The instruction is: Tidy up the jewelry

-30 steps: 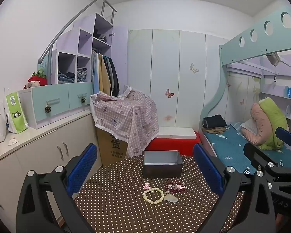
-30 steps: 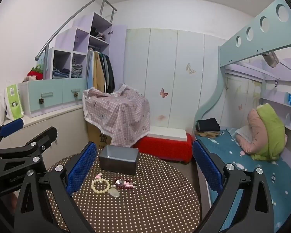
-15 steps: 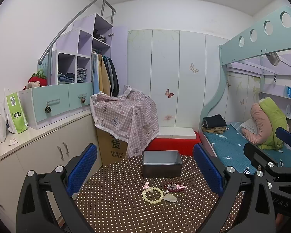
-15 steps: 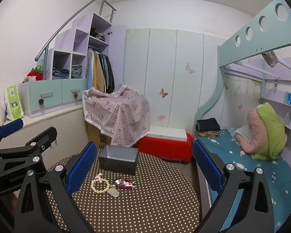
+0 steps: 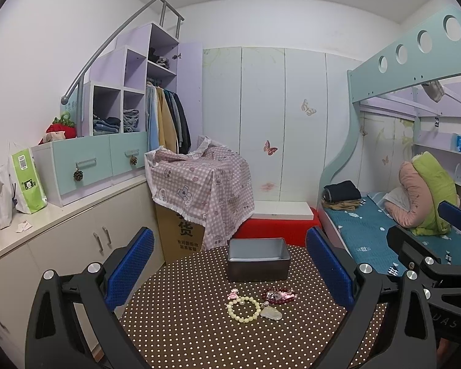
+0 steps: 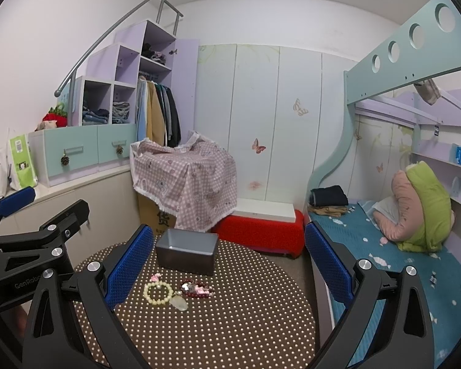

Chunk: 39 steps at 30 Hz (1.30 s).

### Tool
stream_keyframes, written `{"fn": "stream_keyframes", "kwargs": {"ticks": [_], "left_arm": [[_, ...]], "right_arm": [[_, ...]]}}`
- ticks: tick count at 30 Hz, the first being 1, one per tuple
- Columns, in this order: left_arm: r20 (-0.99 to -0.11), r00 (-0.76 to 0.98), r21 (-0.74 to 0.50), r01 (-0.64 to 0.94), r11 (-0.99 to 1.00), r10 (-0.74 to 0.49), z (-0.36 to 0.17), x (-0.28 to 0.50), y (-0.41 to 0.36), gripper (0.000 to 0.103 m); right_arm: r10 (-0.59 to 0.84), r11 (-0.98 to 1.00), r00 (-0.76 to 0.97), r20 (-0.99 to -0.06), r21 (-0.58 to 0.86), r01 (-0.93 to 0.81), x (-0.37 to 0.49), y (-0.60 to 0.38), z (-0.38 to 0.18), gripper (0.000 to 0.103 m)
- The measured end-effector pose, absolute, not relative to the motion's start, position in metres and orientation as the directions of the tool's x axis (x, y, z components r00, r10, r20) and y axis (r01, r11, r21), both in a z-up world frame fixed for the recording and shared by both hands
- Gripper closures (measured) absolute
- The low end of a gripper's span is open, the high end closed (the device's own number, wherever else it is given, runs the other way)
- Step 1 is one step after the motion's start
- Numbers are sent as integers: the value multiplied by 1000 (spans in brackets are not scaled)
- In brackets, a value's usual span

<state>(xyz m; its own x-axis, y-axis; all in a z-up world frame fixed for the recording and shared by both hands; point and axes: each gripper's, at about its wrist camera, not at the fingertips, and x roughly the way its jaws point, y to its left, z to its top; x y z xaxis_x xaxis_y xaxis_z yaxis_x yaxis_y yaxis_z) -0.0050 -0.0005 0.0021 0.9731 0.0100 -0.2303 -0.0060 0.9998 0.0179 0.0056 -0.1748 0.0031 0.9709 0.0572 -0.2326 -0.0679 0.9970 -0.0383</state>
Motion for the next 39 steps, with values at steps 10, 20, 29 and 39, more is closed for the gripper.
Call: {"fn": "stream_keyframes", "kwargs": {"ticks": [10,20,29,39], "left_arm": [[-230,973,19,-7,1000,11,2,-4,-1,7],[-231,973,19,-6,1000,10,1,-4,-2,7],[-231,973,18,-6,1000,10,1,-4,-2,7],[-233,972,17,-6,1000,10,0,-4,-2,7]], "right_arm": [[59,997,971,-234,-35,-69,6,-176,3,8],[57,997,970,-234,-35,-68,6,-177,1,8],[58,997,971,-233,-34,-68,6,-177,2,8],[59,997,970,-236,-33,-68,7,-177,2,8]]}}
